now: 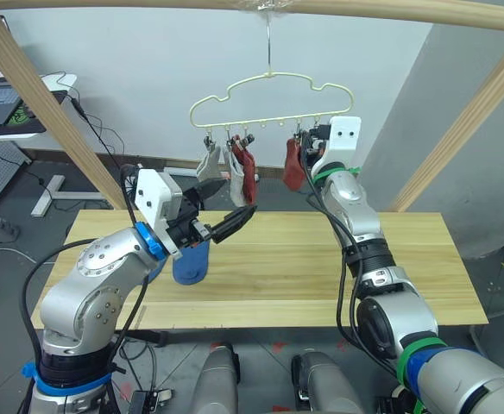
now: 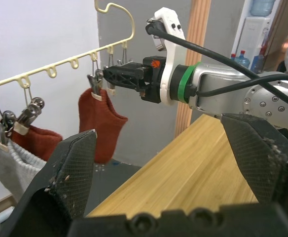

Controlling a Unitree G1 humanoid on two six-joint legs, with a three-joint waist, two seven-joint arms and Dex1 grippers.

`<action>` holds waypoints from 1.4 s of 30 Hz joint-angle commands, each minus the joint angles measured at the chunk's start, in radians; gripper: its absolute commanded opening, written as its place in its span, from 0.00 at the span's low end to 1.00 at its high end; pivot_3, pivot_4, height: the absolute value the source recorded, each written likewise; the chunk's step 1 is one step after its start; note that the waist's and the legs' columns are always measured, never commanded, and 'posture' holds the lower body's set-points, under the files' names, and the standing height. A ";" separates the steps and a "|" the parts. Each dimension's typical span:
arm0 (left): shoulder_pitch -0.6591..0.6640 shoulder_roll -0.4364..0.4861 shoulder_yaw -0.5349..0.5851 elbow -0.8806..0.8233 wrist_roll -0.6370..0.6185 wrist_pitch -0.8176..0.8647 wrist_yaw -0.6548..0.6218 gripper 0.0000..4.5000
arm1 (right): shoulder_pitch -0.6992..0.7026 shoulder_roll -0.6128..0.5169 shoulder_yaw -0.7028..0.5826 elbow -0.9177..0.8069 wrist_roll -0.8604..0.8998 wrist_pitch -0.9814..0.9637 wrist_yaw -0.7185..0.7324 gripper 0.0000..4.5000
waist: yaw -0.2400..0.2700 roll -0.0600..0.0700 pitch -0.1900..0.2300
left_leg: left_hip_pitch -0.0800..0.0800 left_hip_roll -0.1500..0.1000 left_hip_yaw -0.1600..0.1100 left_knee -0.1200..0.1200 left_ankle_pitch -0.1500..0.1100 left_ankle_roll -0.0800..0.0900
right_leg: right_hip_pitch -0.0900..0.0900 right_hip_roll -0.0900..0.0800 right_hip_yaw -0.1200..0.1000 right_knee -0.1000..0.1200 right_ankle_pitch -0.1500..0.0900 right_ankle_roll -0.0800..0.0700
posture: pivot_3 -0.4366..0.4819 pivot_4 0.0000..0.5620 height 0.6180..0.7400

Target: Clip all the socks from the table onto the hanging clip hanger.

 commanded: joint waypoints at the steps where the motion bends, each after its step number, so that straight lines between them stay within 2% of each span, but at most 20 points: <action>1: 0.005 0.002 -0.001 -0.038 -0.009 -0.020 -0.003 1.00 | -0.037 0.005 -0.014 -0.017 0.016 -0.014 0.001 0.49 | 0.002 0.000 0.000 | 0.000 0.000 0.000 0.000 0.000 0.000 | 0.000 0.000 0.000 0.000 0.000 0.000 | 0.61 0.39 1.00; 14: 0.016 0.002 -0.007 -0.041 -0.006 -0.027 -0.003 1.00 | -0.048 0.012 -0.017 -0.003 0.019 -0.015 0.007 0.49 | 0.002 0.000 0.000 | 0.000 0.000 0.000 0.000 0.000 0.000 | 0.000 0.000 0.000 0.000 0.000 0.000 | 0.62 0.40 1.00; 17: 0.019 0.000 -0.008 -0.044 -0.006 -0.028 -0.001 1.00 | -0.051 0.011 -0.014 0.003 0.019 -0.017 0.011 0.37 | 0.002 0.000 0.000 | 0.000 0.000 0.000 0.000 0.000 0.000 | 0.000 0.000 0.000 0.000 0.000 0.000 | 0.62 0.40 1.00; 20: 0.024 -0.001 -0.011 -0.046 -0.004 -0.030 0.000 1.00 | -0.052 0.010 -0.011 0.014 0.017 -0.017 0.012 0.14 | 0.002 0.000 0.000 | 0.000 0.000 0.000 0.000 0.000 0.000 | 0.000 0.000 0.000 0.000 0.000 0.000 | 0.62 0.40 1.00; 23: 0.026 -0.002 -0.014 -0.045 -0.002 -0.032 0.000 1.00 | -0.053 0.008 -0.011 0.020 0.016 -0.020 0.013 0.01 | 0.003 0.000 0.000 | 0.000 0.000 0.000 0.000 0.000 0.000 | 0.000 0.000 0.000 0.000 0.000 0.000 | 0.62 0.40 1.00; 28: 0.030 -0.001 -0.014 -0.039 0.002 -0.037 0.002 1.00 | -0.048 -0.011 -0.014 0.010 0.016 -0.015 0.025 0.01 | 0.004 0.000 0.000 | 0.000 0.000 0.000 0.000 0.000 0.000 | 0.000 0.000 0.000 0.000 0.000 0.000 | 0.62 0.40 1.00; 31: 0.034 -0.004 -0.006 -0.008 0.022 -0.025 0.033 1.00 | -0.036 -0.038 -0.011 -0.031 0.037 0.028 0.086 0.01 | 0.004 0.000 0.000 | 0.000 0.000 0.000 0.000 0.000 0.000 | 0.000 0.000 0.000 0.000 0.000 -0.001 | 0.62 0.40 1.00; 38: 0.058 0.023 -0.044 0.206 0.222 -0.066 0.096 1.00 | 0.017 -0.109 0.014 -0.210 0.093 0.255 0.249 0.01 | 0.004 0.002 0.001 | 0.000 0.000 0.000 -0.001 0.000 0.000 | 0.000 0.000 0.000 0.000 -0.001 -0.001 | 0.60 0.40 1.00; 42: -0.028 0.009 -0.138 0.548 0.440 -0.215 0.156 1.00 | 0.062 -0.145 0.033 -0.365 0.133 0.410 0.312 0.01 | 0.005 0.003 0.002 | 0.000 0.000 0.000 -0.001 0.000 0.000 | -0.001 0.000 0.000 0.000 -0.001 -0.001 | 0.56 0.41 1.00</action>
